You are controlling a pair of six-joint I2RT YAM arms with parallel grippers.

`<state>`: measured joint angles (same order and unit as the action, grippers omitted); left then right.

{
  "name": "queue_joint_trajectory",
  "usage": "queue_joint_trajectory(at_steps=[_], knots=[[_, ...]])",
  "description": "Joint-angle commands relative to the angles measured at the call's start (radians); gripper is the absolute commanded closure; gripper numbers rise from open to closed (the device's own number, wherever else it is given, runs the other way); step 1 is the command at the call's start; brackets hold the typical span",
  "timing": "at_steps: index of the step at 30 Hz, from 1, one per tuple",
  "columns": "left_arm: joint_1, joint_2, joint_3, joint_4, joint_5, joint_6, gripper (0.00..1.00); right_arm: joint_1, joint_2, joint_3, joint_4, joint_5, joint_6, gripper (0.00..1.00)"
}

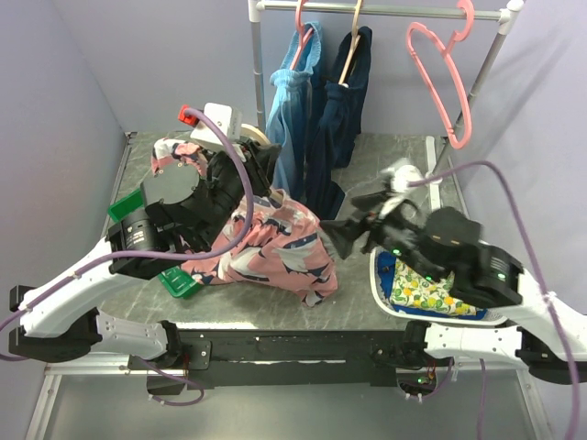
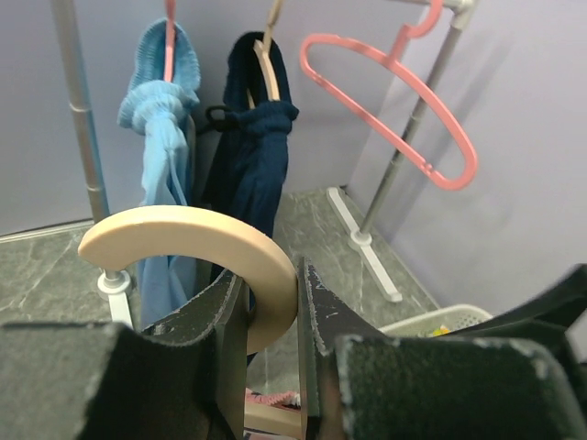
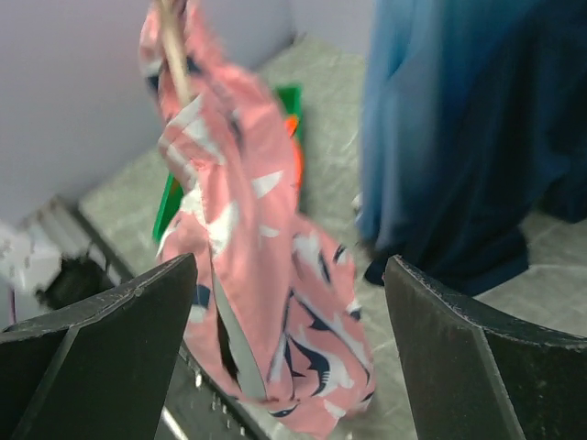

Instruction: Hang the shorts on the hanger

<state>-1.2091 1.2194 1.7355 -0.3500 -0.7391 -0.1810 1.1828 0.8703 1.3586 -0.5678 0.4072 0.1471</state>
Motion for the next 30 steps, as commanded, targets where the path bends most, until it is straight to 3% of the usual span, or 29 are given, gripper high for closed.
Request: queue_joint_trajectory(at_steps=[1,9,16,21,23,24,25,26,28,30], knots=[[-0.006,-0.001,0.058,-0.015,0.076,0.003,0.99,-0.020,0.056,0.030,-0.014,-0.211,-0.009,0.10],[-0.006,0.000,0.039,0.012,0.125,0.006,0.99,-0.018,0.045,-0.019,-0.020,-0.284,0.028,0.11],[-0.006,0.008,0.047,0.020,0.156,0.003,0.99,-0.015,0.084,-0.084,-0.020,-0.288,0.074,0.27],[-0.006,0.011,0.041,0.029,0.175,-0.005,0.99,-0.015,0.095,-0.081,-0.010,-0.243,0.077,0.32],[-0.006,0.011,0.036,0.031,0.179,-0.009,0.99,-0.015,0.093,-0.091,0.006,-0.242,0.080,0.49],[-0.006,0.012,0.032,0.034,0.181,-0.011,0.99,-0.015,0.093,-0.095,0.012,-0.235,0.083,0.63],[-0.006,0.008,0.026,0.037,0.182,-0.011,0.99,-0.015,0.090,-0.099,0.014,-0.214,0.089,0.86],[-0.006,0.008,0.022,0.040,0.182,-0.014,0.99,-0.014,0.085,-0.102,0.014,-0.205,0.091,0.99],[-0.006,0.002,0.012,0.043,0.181,-0.015,0.94,-0.012,0.062,-0.111,0.022,-0.199,0.101,1.00],[-0.006,0.002,0.007,0.043,0.178,-0.018,0.72,-0.008,0.041,-0.121,0.028,-0.205,0.104,1.00]])
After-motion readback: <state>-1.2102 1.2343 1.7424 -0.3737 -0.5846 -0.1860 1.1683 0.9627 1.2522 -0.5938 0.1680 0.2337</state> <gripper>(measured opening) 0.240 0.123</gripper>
